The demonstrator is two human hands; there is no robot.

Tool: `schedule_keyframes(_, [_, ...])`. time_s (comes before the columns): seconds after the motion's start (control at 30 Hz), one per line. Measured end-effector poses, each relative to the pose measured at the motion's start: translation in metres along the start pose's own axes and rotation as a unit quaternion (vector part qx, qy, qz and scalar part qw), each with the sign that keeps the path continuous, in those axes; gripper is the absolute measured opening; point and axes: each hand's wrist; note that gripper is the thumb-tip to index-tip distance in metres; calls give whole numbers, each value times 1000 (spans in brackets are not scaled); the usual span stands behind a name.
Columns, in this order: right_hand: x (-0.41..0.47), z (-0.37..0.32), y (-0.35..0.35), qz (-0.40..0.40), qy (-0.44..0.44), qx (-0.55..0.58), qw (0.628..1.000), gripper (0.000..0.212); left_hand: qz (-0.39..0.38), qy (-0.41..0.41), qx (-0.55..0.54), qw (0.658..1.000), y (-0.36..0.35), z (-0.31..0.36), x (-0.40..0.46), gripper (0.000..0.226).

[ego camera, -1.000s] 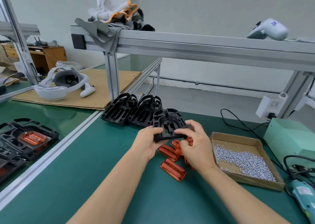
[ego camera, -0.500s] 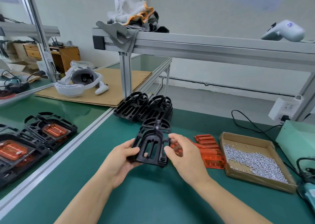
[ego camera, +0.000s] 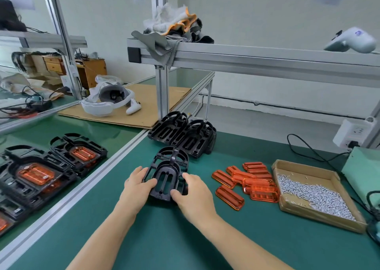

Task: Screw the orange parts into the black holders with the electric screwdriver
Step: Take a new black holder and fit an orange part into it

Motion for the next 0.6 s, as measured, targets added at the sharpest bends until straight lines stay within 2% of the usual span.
schedule_keyframes(0.1, [-3,-1,-1,9,1,-1,1000,49,55,-13,95,994,-5,3,-3,49])
schedule_keyframes(0.23, [-5,-2,-1,36,22,29,999,47,73,-30,166,983,-10,6,-7,44])
schedule_keyframes(0.3, [-6,-3,0,42,26,50,997,48,60,-25,125,990,-8,6,-6,38])
schedule_keyframes(0.4, [-9,-3,0,43,24,97,994,44,73,-2,78,994,-7,5,-6,52])
schedule_keyframes(0.5, [-12,-3,-1,53,24,174,983,47,96,-28,38,994,-7,9,-7,56])
schedule_keyframes(0.6, [-14,-2,2,61,10,238,969,54,74,-62,-130,987,-9,16,-14,57])
Point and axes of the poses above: each hand's wrist, its own x-axis towards the middle knuckle, its own y-axis out of the back of the hand, z = x × y, and after that the axes turned 5 degrees about -x, right-handed
